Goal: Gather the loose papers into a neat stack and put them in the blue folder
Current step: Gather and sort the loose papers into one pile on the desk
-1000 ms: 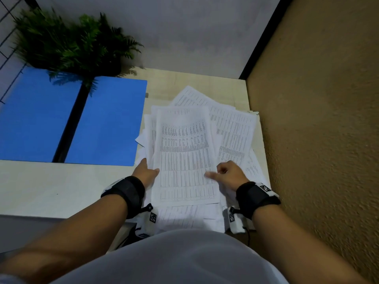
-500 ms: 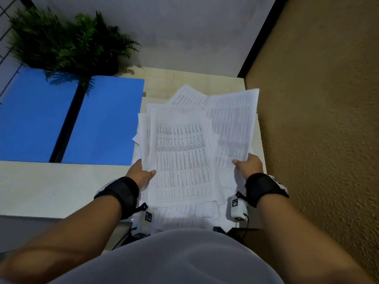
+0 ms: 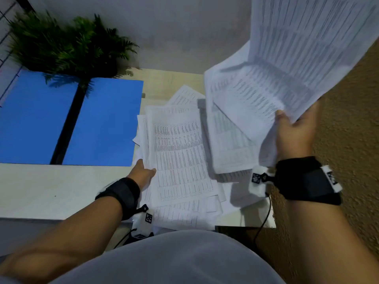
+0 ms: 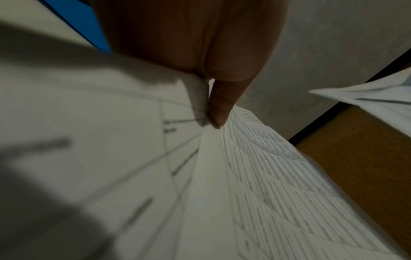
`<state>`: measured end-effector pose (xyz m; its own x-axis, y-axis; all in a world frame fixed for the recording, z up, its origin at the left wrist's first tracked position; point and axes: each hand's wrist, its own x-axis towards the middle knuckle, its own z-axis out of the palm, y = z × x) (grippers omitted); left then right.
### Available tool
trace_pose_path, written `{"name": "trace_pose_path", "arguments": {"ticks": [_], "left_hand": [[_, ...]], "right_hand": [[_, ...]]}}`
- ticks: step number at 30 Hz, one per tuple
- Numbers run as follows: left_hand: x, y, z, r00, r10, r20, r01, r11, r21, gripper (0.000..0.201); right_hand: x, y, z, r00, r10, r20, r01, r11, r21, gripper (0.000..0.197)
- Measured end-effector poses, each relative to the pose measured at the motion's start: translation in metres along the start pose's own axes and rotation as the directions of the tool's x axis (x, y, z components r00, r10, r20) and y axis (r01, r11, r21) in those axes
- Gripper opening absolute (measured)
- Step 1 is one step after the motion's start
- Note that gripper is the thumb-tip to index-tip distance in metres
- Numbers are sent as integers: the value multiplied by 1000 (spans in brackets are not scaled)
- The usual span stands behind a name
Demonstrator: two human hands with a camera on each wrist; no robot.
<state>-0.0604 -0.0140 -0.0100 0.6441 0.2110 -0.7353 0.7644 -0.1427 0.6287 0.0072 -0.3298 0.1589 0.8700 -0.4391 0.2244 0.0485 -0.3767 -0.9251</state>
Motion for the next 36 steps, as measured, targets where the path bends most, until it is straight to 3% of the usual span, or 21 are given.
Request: {"name": "trace_pose_path", "arguments": {"ticks": [4, 7, 9, 11, 13, 17, 18, 20, 22, 23, 25, 26, 28, 30, 31, 32, 33, 35, 36], "left_hand": [[-5, 4, -1, 1000, -4, -5, 4, 999, -38, 61], [-10, 8, -1, 1000, -24, 0, 24, 997, -71, 76], [-10, 7, -1, 1000, 9, 18, -7, 994, -107, 86], [-9, 2, -2, 999, 48, 3, -47, 988, -146, 82], [-6, -4, -2, 998, 59, 6, -57, 985, -164, 74], [-3, -1, -1, 999, 41, 9, -39, 990, -136, 78], [-1, -1, -1, 999, 17, 39, -10, 985, -174, 87], [4, -3, -1, 995, -13, 100, 32, 981, -189, 108], [5, -4, 1, 995, -21, 94, 33, 991, -129, 119], [3, -3, 3, 998, -5, 60, 9, 997, -75, 115], [2, -3, 7, 993, 96, -70, -91, 992, 83, 77], [2, -3, 8, 984, 140, -109, -126, 984, 125, 58], [7, -9, 5, 974, 184, -132, -172, 980, 98, 48], [14, -18, -2, 976, 167, -137, -169, 986, -7, 58], [16, -22, -4, 980, 144, -135, -157, 983, -90, 63], [18, -26, -6, 981, 132, -142, -156, 972, -175, 64], [16, -27, -7, 981, 127, -148, -159, 960, -229, 63], [18, -29, -8, 981, 115, -155, -154, 951, -267, 62], [20, -29, -8, 982, 116, -146, -154, 945, -289, 62]], "right_hand": [[-41, 22, 44, 969, 198, 146, -204, 979, 22, 65], [-82, 52, 79, 886, 412, 211, -406, 911, -72, 61], [-100, 74, 92, 855, 463, 234, -434, 886, -164, 45], [-106, 91, 95, 820, 501, 275, -436, 860, -267, 25], [-103, 108, 90, 768, 562, 307, -428, 807, -406, 21], [-92, 124, 70, 593, 650, 475, -469, 758, -453, 10], [-91, 123, 66, 560, 639, 527, -440, 769, -464, 13], [-89, 122, 63, 532, 598, 599, -235, 784, -574, 30], [-90, 120, 67, 518, 563, 644, -11, 758, -653, 25], [-93, 116, 70, 488, 548, 679, 92, 741, -665, 14], [-100, 119, 76, 455, 528, 717, 219, 714, -665, 38], [-102, 119, 75, 477, 511, 715, 188, 735, -651, 48], [-96, 116, 68, 611, 453, 649, -3, 822, -570, 55], [-76, 124, 55, 811, 414, 413, -147, 828, -541, 62], [-64, 130, 47, 865, 414, 285, -184, 789, -587, 69], [-52, 137, 39, 881, 430, 199, -222, 745, -629, 76], [-44, 139, 31, 865, 475, 163, -270, 713, -647, 81], [-35, 146, 20, 788, 587, 189, -360, 687, -631, 80], [-34, 147, 17, 762, 612, 214, -384, 692, -611, 69]]}}
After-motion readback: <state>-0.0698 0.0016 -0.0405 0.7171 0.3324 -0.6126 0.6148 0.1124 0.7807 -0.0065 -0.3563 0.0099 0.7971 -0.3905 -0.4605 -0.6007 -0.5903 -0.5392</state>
